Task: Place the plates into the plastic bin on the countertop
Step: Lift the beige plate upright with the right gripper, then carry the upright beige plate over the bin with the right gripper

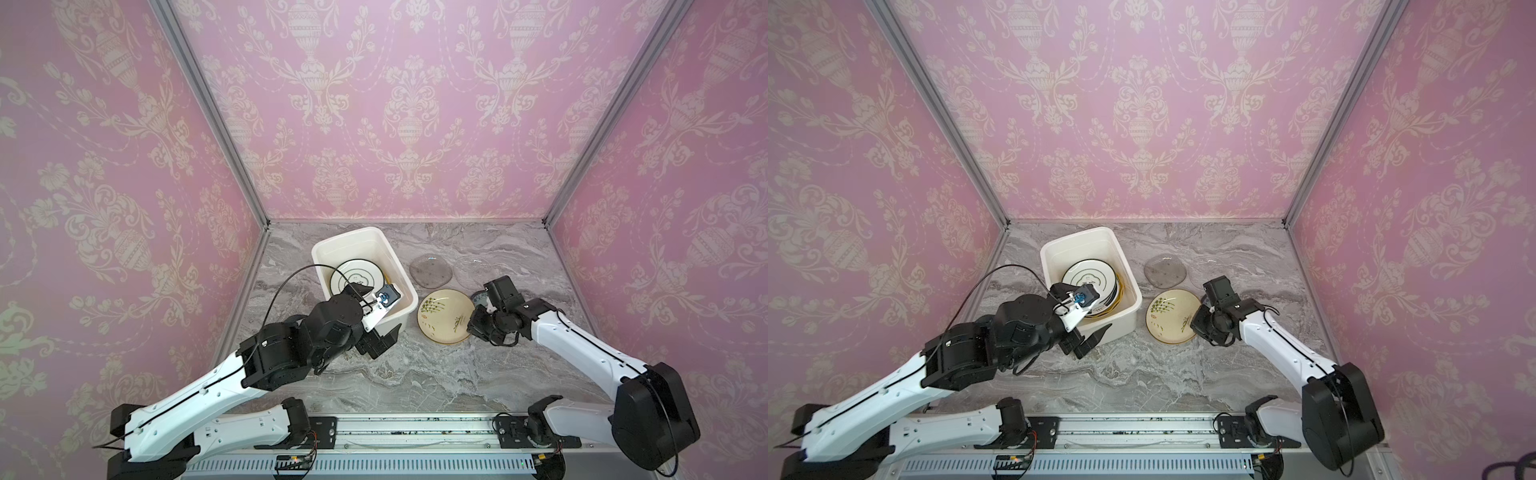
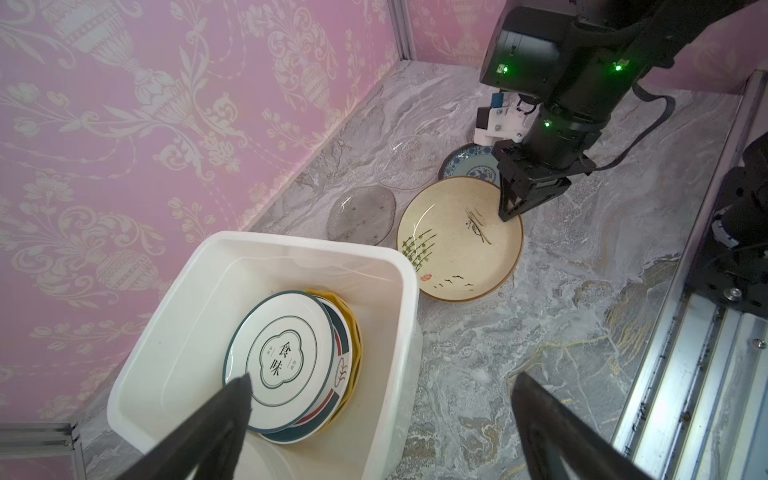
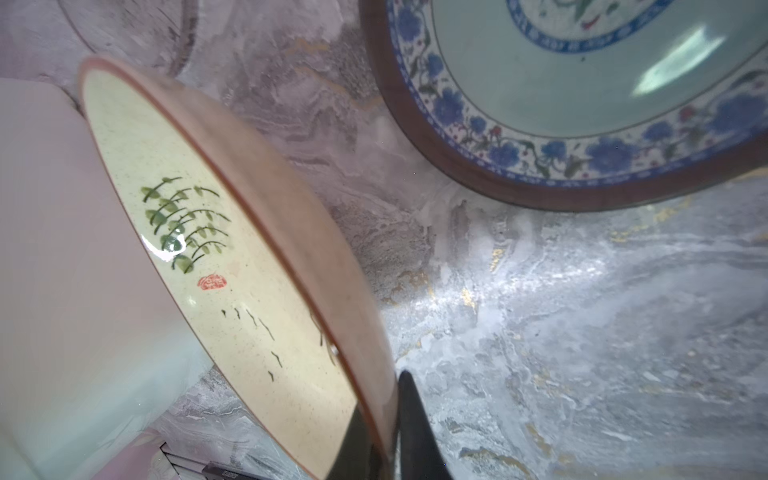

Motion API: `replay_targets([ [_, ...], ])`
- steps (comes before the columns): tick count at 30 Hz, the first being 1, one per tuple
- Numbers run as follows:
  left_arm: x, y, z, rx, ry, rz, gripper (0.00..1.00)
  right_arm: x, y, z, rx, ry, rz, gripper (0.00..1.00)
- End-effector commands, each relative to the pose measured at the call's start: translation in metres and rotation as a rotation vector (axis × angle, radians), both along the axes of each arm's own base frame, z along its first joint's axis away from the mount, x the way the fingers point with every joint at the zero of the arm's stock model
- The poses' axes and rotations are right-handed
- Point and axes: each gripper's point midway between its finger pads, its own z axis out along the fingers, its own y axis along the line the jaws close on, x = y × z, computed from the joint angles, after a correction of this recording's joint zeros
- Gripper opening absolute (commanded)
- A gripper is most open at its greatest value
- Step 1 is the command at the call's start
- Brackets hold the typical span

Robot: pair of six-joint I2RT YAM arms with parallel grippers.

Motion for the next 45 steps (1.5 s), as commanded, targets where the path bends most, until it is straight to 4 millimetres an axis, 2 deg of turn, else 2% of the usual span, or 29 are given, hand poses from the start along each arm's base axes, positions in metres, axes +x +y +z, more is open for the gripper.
replay_targets([
  [1, 0.009, 0.01, 0.029, -0.158, -0.019, 0.109, 0.99, 0.017, 0.004, 0.061, 0.01, -0.159, 0.054, 0.0],
  [5, 0.027, 0.034, 0.033, -0.279, 0.078, 0.261, 0.99, 0.024, 0.01, 0.102, 0.041, -0.225, 0.08, 0.0],
  [8, 0.041, 0.055, 0.021, -0.396, 0.223, 0.367, 0.99, 0.028, 0.018, 0.127, 0.073, -0.251, 0.097, 0.0],
  [9, 0.046, 0.062, 0.016, -0.434, 0.27, 0.403, 0.99, 0.033, 0.023, 0.148, 0.097, -0.291, 0.103, 0.0],
  [12, 0.056, 0.078, 0.003, -0.512, 0.366, 0.487, 0.99, 0.037, 0.035, 0.175, 0.132, -0.335, 0.114, 0.0],
  [17, 0.068, 0.109, -0.007, -0.57, 0.386, 0.646, 0.99, 0.041, 0.064, 0.211, 0.167, -0.391, 0.159, 0.0],
  [21, 0.068, 0.13, 0.0, -0.581, 0.317, 0.726, 0.99, 0.047, 0.091, 0.227, 0.207, -0.406, 0.188, 0.0],
  [27, 0.058, 0.156, 0.016, -0.564, 0.2, 0.796, 0.99, 0.063, 0.139, 0.224, 0.262, -0.395, 0.209, 0.0],
  [31, 0.052, 0.162, 0.024, -0.568, 0.161, 0.793, 0.99, 0.076, 0.173, 0.215, 0.314, -0.379, 0.199, 0.0],
  [36, 0.049, 0.166, 0.023, -0.559, 0.145, 0.799, 0.99, 0.093, 0.213, 0.203, 0.349, -0.352, 0.171, 0.0],
  [39, 0.05, 0.166, 0.023, -0.559, 0.141, 0.795, 0.99, 0.101, 0.233, 0.192, 0.369, -0.323, 0.102, 0.0],
  [45, 0.05, 0.167, 0.026, -0.557, 0.118, 0.794, 0.99, 0.109, 0.258, 0.179, 0.416, -0.326, -0.121, 0.0],
])
